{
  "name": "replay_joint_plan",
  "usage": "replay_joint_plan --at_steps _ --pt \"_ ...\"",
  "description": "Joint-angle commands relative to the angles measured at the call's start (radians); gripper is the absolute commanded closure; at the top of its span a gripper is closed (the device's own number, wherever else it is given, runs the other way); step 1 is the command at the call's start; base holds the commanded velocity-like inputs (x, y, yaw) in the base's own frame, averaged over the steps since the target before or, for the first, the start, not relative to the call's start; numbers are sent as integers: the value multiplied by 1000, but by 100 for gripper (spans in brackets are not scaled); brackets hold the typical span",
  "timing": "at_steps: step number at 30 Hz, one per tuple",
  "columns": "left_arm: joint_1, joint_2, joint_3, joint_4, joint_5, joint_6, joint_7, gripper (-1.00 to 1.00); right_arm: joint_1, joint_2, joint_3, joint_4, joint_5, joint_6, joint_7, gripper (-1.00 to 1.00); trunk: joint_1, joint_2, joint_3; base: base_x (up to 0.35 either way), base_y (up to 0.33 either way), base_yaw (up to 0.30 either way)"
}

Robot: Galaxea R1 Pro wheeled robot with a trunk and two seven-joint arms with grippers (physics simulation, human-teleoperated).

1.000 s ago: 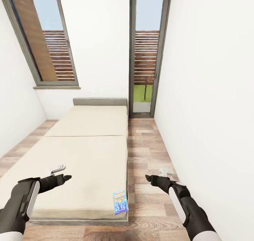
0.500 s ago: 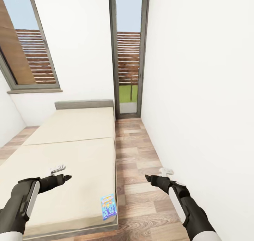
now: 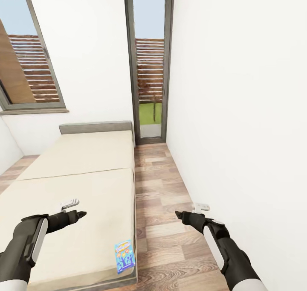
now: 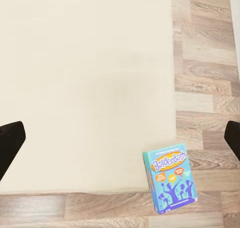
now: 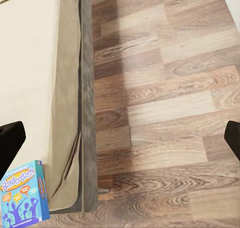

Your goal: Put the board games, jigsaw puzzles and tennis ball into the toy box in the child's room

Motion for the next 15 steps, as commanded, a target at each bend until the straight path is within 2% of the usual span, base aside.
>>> replay_joint_plan --at_steps 1,15 --pt "-1 0 2 -1 -1 6 -4 -100 0 0 0 -1 0 5 1 -100 0 -1 -1 11 -7 -6" --pt "-1 0 4 -1 -1 6 -4 -100 -1 1 5 -2 9 5 2 -100 0 -1 -1 4 -2 -2"
